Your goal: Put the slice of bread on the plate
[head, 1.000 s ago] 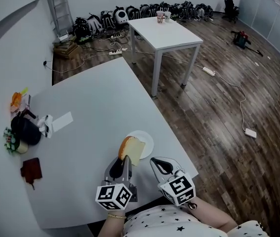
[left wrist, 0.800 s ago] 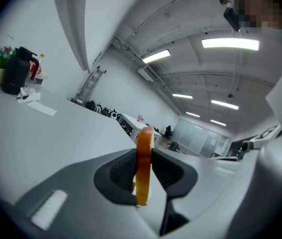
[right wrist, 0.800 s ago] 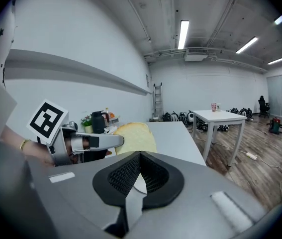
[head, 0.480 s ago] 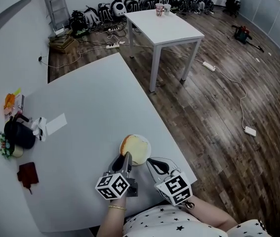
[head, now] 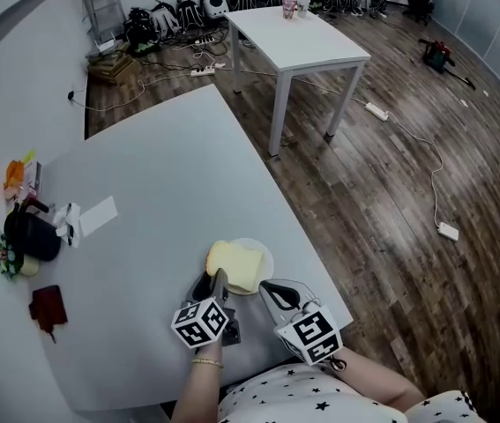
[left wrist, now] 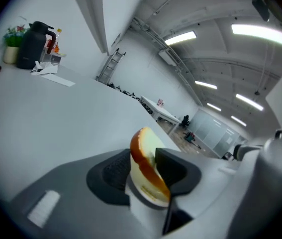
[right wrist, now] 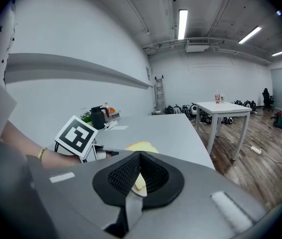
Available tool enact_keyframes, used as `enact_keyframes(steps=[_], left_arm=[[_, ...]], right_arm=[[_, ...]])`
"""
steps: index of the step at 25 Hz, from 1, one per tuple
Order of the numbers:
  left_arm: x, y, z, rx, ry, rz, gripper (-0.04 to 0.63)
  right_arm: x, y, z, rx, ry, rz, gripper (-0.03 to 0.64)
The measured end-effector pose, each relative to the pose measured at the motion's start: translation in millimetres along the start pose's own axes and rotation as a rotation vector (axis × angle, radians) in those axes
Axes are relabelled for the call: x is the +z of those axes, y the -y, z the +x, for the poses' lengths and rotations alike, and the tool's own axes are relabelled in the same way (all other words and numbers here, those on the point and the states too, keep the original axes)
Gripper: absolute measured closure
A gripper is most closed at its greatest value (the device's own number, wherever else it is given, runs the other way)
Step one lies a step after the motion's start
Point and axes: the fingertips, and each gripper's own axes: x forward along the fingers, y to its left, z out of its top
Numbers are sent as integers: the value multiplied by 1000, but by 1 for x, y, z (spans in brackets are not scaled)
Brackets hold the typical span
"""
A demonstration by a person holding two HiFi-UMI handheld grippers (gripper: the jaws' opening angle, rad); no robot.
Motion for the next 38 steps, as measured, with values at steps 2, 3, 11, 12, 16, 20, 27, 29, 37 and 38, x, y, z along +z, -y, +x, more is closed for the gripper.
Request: enact_keyframes(steps=[2,3,11,12,16,20,27,29,37,38], left_arm=[[-5,-11,0,60,-25,31,427],[-6,-15,-1,87,-32,55,411],[11,8,-31,43,46,98,432],[14,14,-39,34,61,99,459],[18,34,-67,47,95,124,586],[21,46,-86,44,105,177,588],[28,59,-99,21,126,199,588],[27,60,-101,15,126,210,588],[21,67,-106,-7,121,249,588],[20,68,-106,-10,120,250,588]], right_arm=[[0,0,1,4,-1,-1,617],[1,-1,0,7,-1,-2,618],[1,-4,2,3,5,-11,618],[1,-4,2,4,7,-10,618],[-1,-8,-1,12,9,-9,618],[-3,-16,-2,20,9,-14,618],[1,-20,-10,11,11,-35,618],[1,-23,-12,10,18,-39,618],[-1,-31,-20,-2,31,-41,618],[-2,-32,-22,-5,29,-42,618]])
